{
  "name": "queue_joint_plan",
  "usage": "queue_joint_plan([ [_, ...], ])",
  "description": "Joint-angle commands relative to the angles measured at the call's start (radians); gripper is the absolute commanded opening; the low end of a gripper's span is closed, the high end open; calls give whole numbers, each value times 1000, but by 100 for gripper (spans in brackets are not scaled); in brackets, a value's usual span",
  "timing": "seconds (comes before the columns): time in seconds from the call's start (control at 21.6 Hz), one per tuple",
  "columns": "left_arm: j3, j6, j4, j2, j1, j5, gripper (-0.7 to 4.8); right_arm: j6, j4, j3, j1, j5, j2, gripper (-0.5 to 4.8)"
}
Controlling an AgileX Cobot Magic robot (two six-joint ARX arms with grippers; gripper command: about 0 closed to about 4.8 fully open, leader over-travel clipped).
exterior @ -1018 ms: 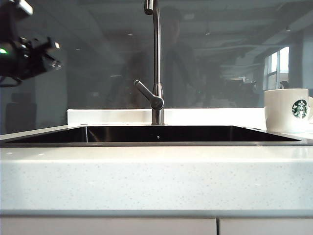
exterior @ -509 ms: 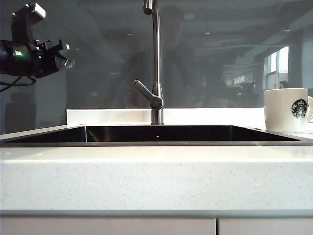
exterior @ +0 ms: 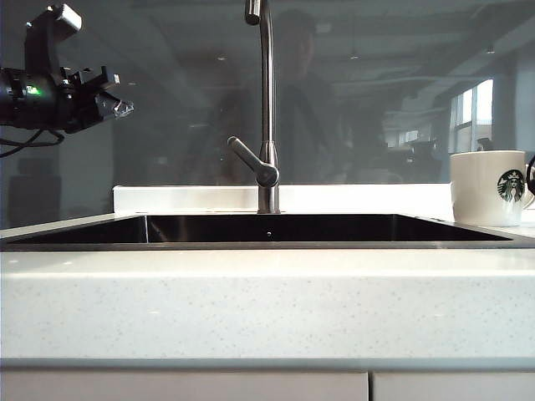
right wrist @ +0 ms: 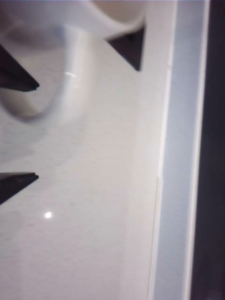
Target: Pick up the mug next to the sink, go to the faucet to get some water, pour the water into the sink, and finally put the mug back to its place.
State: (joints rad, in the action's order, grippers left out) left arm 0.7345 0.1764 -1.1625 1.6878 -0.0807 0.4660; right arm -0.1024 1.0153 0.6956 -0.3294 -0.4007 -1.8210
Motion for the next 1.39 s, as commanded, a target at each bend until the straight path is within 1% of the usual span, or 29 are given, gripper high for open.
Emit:
queue_joint_plan([
  [0.05, 3, 0, 2, -3, 0, 8, -1, -3, 3, 57, 15, -2, -12, 223],
  [0.14, 3, 0, 3, -3, 0, 7, -1, -3, -23, 79, 18, -2, -21, 209],
  [0.23, 3, 0, 3, -3, 0, 6, -1, -3, -61, 97, 19, -2, -22, 206],
  [0.28, 3, 0, 3, -3, 0, 6, -1, -3, -61, 96, 19, -2, -22, 184],
  [0.37, 3, -2, 3, -3, 0, 6, -1, -3, -62, 96, 18, -2, -22, 81],
  [0.46, 3, -4, 3, -3, 0, 6, -1, -3, -63, 96, 18, -2, -22, 56],
  [0.56, 3, -4, 3, -3, 0, 6, -1, -3, -63, 96, 18, -2, -24, 48],
  [0.6, 3, -4, 4, -3, 0, 6, -1, -2, -64, 96, 18, -2, -24, 34],
  [0.65, 3, -4, 7, -3, 0, 5, -1, -2, -64, 96, 19, -5, -24, -3],
  [0.83, 3, -21, 24, -2, 0, -6, -1, 20, -50, 97, 19, -24, -23, -6],
  [1.06, 3, -37, 20, 8, 0, -21, -1, 167, 55, 97, 20, -25, -7, -6],
  [1.16, 23, -42, 24, 39, 0, -24, -1, 184, 31, 117, 50, -25, 24, -6],
  [1.25, 74, -40, 23, 97, 0, -3, -1, 184, -10, 159, 109, -28, 54, -6],
  [1.34, 173, -21, 24, 187, 0, 56, -1, 183, -110, 228, 180, -28, 73, -6],
  [1.39, 262, -6, 24, 262, 0, 95, 0, 182, -215, 300, 236, -28, 75, -6],
])
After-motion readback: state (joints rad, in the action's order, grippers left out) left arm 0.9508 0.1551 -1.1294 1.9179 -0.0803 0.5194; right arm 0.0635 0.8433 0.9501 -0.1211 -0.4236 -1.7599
